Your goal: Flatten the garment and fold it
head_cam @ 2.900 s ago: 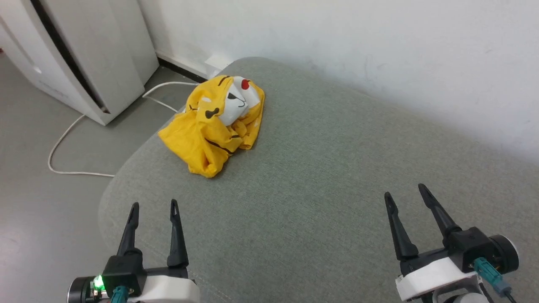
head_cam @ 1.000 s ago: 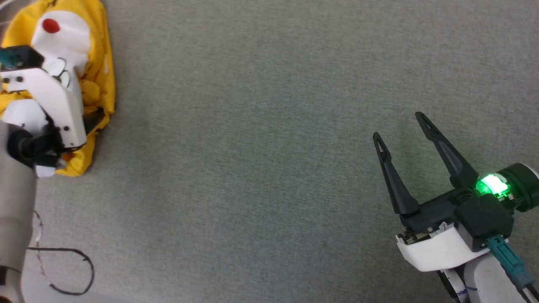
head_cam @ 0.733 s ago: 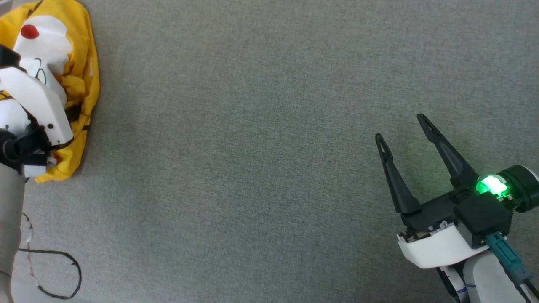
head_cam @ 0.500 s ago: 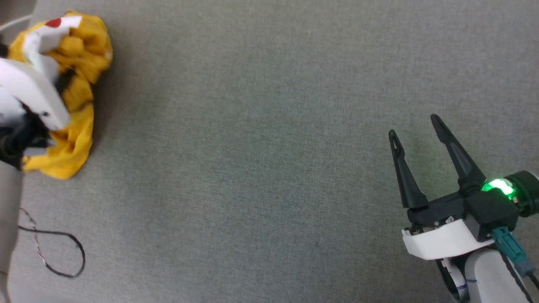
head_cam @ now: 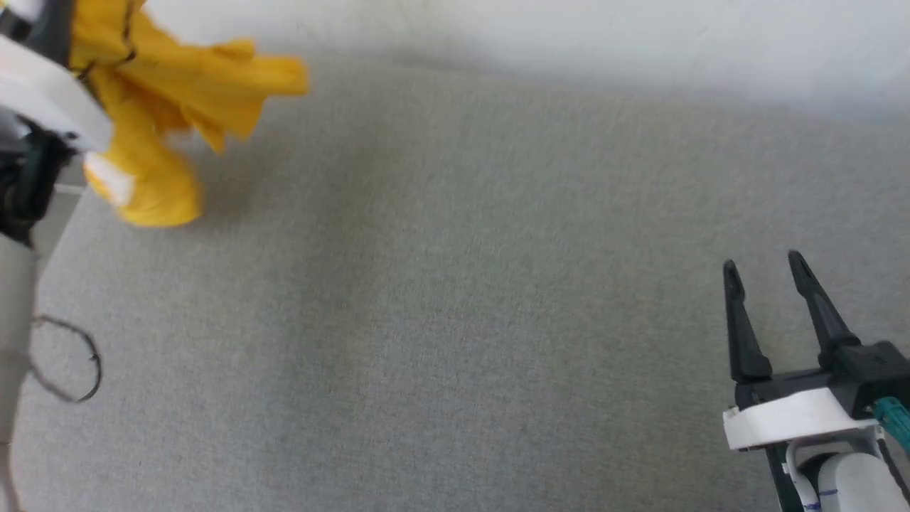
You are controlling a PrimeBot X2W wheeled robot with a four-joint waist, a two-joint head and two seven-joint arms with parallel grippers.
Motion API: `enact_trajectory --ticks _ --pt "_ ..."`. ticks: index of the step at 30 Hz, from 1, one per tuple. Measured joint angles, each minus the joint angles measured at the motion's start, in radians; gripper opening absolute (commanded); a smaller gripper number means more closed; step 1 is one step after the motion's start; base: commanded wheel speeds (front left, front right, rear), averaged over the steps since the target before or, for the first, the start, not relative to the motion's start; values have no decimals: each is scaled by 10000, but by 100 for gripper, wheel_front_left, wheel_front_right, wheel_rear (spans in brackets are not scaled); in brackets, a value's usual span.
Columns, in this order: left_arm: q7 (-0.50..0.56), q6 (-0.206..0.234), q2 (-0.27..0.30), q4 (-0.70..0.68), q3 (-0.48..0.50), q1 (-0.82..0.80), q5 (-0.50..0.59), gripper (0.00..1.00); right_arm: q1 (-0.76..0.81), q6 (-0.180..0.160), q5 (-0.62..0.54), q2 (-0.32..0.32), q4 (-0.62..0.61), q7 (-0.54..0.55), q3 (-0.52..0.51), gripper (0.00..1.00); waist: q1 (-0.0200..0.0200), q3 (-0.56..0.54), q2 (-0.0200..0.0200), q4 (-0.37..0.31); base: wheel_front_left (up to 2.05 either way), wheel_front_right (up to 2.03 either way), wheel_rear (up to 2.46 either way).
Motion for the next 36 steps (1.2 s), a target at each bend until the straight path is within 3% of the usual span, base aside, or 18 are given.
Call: enact_trajectory --ticks 7,17,23,29,33,34,36 --pt "-364 -4 -606 -1699 -907 20 558 0 174 0 167 2 305 -17 -265 100 -2 -969 0 -458 0 0 0" --pt "-447 399 -2033 -3243 -2374 132 1436 0 171 0 420 0 345 -25 -184 100 1 -1409 0 -1953 0 0 0" --pt "-504 372 -2706 -3045 -3607 485 1868 0 109 -2 639 -2 249 -79 -159 100 2 -1279 0 -3069 0 0 0" --pt "167 -50 -3103 -2121 -5570 2479 1743 0 -17 -2 803 -6 71 -86 -242 100 3 -909 0 -4027 0 0 0" --pt "422 -71 -3428 -1513 -6479 3419 1482 0 -28 -2 784 -8 104 -88 -148 100 3 -468 0 -4341 0 0 0" --pt "447 -111 -3494 -1371 -6635 3540 1465 95 -27 -2 769 -6 142 -88 -111 100 3 -363 0 -4383 0 0 0" --pt "410 -136 -3618 -1108 -6788 3671 1407 100 -28 -2 765 -4 245 -88 -36 100 4 -185 0 -4429 0 0 0"
